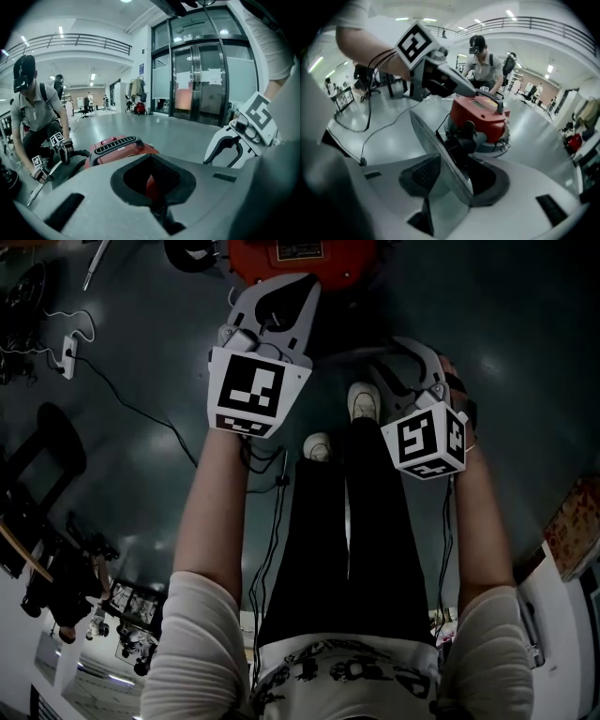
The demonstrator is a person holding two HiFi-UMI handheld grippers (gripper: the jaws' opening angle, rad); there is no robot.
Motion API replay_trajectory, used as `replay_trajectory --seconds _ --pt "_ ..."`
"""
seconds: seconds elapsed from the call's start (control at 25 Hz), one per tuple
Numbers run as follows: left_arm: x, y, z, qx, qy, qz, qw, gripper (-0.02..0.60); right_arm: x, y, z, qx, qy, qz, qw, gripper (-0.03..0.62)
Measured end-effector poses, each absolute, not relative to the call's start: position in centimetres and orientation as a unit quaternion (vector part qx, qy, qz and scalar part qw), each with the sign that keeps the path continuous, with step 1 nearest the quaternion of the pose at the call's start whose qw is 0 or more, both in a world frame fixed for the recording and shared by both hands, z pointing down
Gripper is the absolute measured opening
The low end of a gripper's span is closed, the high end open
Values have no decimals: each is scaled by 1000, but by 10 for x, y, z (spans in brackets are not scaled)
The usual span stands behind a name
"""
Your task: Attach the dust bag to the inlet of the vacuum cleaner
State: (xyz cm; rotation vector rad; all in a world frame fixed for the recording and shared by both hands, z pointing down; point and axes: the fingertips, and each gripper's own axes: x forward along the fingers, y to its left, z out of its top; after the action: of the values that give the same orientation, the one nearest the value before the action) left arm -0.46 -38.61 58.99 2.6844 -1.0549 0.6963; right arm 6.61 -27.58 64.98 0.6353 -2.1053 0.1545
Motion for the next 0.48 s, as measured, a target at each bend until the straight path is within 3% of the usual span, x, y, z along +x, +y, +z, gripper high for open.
replay_trajectory --seconds 0.2,0.32,0.48 --pt "-11 -352 573 890 -387 214 110 0 85 -286 604 384 -850 179 314 150" --pt "-20 -329 550 879 -416 191 134 0 106 -291 568 464 -825 194 256 9" --pt "-26 -302 487 863 -459 142 157 0 107 -279 504 503 -821 178 203 3"
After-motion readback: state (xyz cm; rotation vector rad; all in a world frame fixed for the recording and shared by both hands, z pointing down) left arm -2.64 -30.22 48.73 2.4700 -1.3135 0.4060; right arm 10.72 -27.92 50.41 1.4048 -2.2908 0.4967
